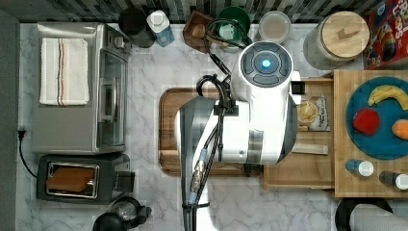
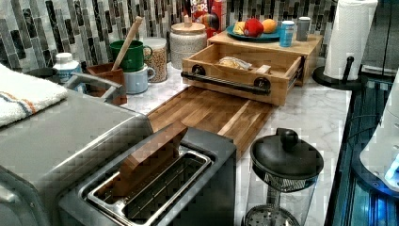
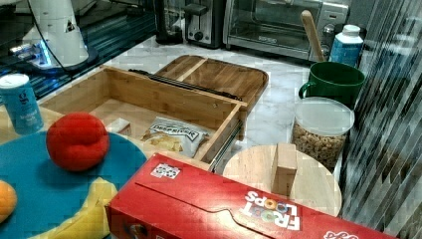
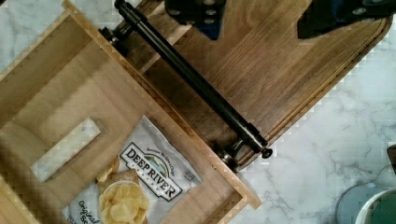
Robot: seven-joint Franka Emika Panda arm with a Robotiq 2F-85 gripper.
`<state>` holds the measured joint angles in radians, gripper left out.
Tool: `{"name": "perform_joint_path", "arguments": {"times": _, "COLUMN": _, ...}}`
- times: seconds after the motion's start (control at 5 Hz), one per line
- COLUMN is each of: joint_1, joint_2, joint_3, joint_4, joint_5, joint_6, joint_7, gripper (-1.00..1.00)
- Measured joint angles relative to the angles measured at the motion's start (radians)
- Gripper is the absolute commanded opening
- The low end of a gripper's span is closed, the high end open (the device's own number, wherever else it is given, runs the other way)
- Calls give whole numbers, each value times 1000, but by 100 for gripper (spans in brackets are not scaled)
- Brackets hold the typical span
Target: Close the drawer.
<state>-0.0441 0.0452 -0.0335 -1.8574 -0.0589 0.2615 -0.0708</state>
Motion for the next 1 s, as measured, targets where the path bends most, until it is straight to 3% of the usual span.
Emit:
{"name": "perform_joint_path", "arguments": {"times": 0.4, "joint_1": -17, "joint_2": 1, "joint_3": 3, "joint_4": -13, "joint_5": -3, "joint_6": 4, "joint_7": -2, "gripper": -100}}
{"name": "perform_joint_path", "arguments": {"times": 0.6, "joint_1": -13, "joint_2": 1, "joint_3": -9, "joint_4": -21, "joint_5": -4, "joint_6": 12, "joint_7": -2, "gripper": 100}}
{"name": "perform_joint_path", "arguments": {"times": 1.0, "joint_1": -24, "joint_2": 1, "joint_3": -14, "joint_4": -25, "joint_5": 43, "joint_6": 3, "joint_7": -59, "gripper": 100}}
